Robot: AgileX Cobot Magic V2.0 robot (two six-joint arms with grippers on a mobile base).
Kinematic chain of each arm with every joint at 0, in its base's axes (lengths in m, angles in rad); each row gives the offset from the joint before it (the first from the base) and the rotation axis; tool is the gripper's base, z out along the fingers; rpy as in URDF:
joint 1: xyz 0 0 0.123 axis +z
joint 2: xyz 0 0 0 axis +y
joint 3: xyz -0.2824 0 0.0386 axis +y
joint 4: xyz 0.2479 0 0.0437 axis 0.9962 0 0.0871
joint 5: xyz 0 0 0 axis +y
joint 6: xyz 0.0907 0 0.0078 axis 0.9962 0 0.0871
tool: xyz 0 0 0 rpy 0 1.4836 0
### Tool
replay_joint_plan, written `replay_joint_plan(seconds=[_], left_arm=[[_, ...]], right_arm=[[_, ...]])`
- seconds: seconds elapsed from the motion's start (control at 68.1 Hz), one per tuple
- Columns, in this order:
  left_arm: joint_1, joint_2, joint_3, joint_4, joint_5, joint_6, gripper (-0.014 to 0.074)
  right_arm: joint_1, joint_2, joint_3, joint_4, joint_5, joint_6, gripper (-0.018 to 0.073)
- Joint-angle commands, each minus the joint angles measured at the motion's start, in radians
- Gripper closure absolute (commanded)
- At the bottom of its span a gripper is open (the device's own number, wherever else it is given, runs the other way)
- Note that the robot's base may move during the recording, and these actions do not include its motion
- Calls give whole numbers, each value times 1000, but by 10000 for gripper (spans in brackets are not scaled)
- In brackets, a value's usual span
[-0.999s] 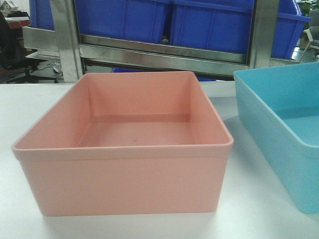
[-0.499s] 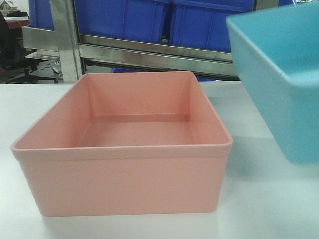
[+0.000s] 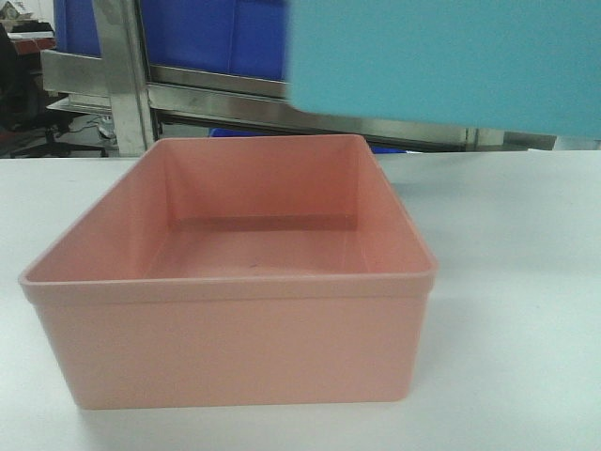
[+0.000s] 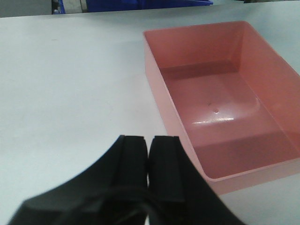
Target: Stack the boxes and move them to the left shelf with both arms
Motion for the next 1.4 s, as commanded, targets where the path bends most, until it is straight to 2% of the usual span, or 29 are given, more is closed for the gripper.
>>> replay_joint_plan(seconds=[0.0, 0.264, 0.455, 0.925, 1.38], left_arm=[[-8, 3, -29, -5, -75, 1, 611], [-8, 3, -29, -5, -79, 1, 611], [-8, 3, -29, -5, -79, 1, 611], [-8, 3, -29, -2, -79, 1, 611], [-8, 3, -18, 2, -85, 1, 611]], right_arm=[[69, -17, -48, 67, -134, 82, 503], [276, 91, -48, 67, -284, 189, 503], [337, 190, -48, 67, -345, 193, 503], [365, 308, -48, 63, -391, 193, 503], [365, 346, -48, -36, -376, 185, 503]])
